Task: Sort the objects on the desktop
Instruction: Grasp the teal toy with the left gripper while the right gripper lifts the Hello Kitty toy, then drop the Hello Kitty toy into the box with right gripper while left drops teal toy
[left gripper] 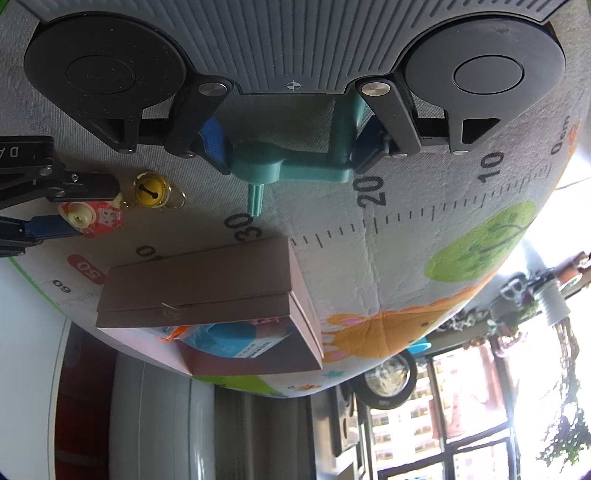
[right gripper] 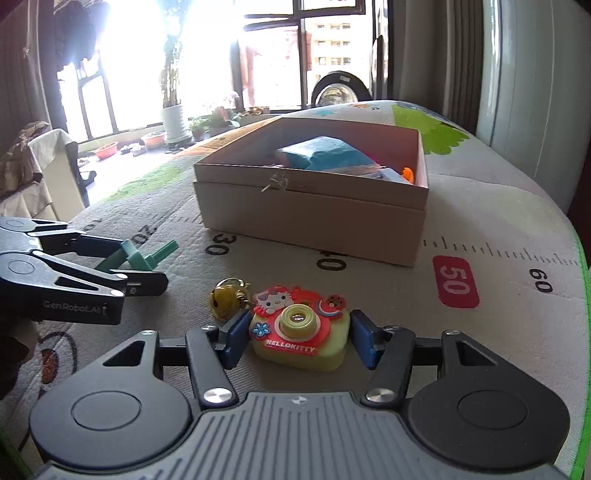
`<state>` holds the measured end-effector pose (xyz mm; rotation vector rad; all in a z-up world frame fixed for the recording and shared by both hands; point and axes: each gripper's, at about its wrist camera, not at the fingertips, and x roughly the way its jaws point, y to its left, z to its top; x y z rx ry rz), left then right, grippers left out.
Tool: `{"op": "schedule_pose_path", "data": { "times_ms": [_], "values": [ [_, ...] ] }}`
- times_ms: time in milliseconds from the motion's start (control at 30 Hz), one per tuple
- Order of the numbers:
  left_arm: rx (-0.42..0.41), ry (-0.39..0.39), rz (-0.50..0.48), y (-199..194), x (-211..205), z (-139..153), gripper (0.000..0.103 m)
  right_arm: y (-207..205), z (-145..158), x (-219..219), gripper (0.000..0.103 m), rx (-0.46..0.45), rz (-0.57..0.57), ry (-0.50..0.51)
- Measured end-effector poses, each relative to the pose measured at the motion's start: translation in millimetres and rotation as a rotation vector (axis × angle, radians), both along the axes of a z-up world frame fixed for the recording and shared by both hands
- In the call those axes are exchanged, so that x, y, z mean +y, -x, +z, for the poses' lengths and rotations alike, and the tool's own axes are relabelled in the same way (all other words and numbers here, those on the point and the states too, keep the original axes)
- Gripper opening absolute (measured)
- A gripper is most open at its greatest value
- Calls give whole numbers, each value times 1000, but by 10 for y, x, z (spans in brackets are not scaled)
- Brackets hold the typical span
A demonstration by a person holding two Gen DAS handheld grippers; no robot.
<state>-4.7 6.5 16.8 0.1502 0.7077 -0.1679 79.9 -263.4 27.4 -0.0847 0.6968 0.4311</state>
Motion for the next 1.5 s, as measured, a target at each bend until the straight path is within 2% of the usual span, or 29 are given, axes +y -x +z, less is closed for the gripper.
{"op": "schedule_pose_path", "data": {
  "times_ms": [67,167,233,333,467,567,633,733,900,1000,1067,1200,1367,1500],
  "values": [
    [-15,-14,-18,69,-9,26,76,46,84,-17,58,-2,29,-9],
    [-35,27,-58,127,1,205,76,116,313,-79,58,-31,56,-8],
    [-102,36,-106,87,-34,463,76,114,582,-161,57,-69,69,-21],
    [-238,8,-177,-121,-174,862,76,26,1036,-259,57,-157,55,-20],
    [-357,-15,-205,-598,-402,1053,76,-188,1535,-308,57,-293,13,-9],
    [-340,-32,-188,-1062,-546,945,94,-441,1659,-228,57,-333,-16,21],
    [-277,-5,-144,-1190,-506,825,92,-647,1662,-158,57,-331,-33,41],
    [-236,46,-160,-1021,-364,684,97,-1010,1606,-73,57,-276,-45,32],
    [-191,12,-168,-667,-226,479,100,-1662,1443,207,57,-135,-37,-60],
    [-190,5,-160,-553,-129,425,101,-1942,1312,417,57,-109,-29,-116],
    [-177,2,-133,-549,-59,391,101,-2083,1147,553,59,-91,-53,-91],
    [-129,22,-89,-538,80,324,101,-2117,875,593,60,-26,-70,-61],
    [-106,53,-96,-436,101,273,102,-1861,708,639,60,8,12,-12],
    [-87,59,-104,-372,81,232,102,-1659,564,820,60,11,71,99]
  ]
}}
